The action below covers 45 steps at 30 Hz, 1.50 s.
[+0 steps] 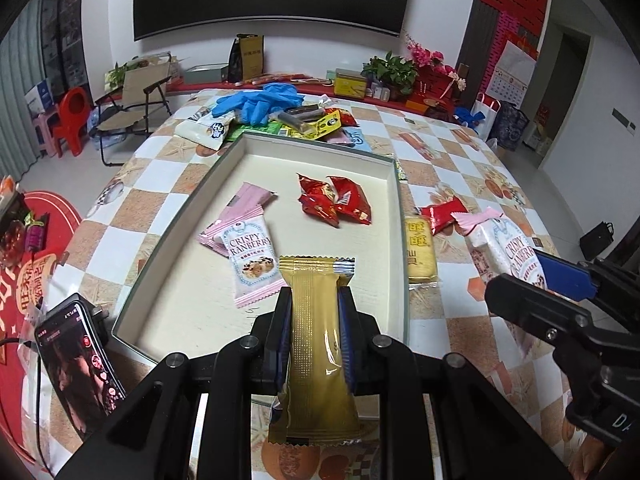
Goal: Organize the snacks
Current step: 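Carry the gold bar and Crispy Cranberry pouch over the tray with both tools, then lower and open both tools to drop the gold bar and pouch into the tray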
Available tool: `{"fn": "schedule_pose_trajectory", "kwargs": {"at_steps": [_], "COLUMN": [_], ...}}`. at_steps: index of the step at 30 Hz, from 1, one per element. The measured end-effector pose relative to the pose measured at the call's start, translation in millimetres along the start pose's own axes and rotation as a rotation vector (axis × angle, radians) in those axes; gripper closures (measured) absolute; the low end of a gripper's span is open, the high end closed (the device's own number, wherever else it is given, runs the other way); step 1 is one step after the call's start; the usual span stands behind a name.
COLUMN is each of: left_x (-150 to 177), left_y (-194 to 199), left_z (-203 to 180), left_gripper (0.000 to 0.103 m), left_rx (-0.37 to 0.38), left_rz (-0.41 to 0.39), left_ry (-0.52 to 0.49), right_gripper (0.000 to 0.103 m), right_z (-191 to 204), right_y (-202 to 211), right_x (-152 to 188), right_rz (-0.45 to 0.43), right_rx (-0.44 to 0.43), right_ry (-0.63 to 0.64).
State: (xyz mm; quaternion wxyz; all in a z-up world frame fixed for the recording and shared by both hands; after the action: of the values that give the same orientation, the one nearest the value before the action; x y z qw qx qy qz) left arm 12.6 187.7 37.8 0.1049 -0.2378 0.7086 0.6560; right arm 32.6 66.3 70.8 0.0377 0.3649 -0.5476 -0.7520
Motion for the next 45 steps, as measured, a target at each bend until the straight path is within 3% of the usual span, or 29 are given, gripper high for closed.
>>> {"fn": "schedule_pose_trajectory", "kwargs": {"at_steps": [17,45], "left_x": [-8.7,-21.7], "left_y": [-5.1,-35.3], "left_z": [14.2,37.7], "left_gripper": [0.08,0.08], "left_rx": [0.008,-0.075], "left_rz": [0.009,0.075], "left_ry": [0.016,0.052], "right_gripper": [0.06,0.06], "right_z": [12.3,21.5], "right_y": [-10.3,-46.3], "right_x": [-19.4,-57.4], "right_rz": [0.002,0.023], "right_rx": [0.008,-0.019], "right_ry": [0.01,0.022]}}
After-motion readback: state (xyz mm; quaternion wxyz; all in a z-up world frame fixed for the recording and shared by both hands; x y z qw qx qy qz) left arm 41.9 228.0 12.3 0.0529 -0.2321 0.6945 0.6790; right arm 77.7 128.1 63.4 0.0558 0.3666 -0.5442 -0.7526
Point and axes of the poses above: each gripper's, at about its wrist camera, not at the fingertips, and y roughly against the way its jaws point, z to its left, x to its underside, the point moved 5 cm from there along -y, roughly the way its jaws point, and after that the axes turned 12 degrees about z, right-handed, at the moved point
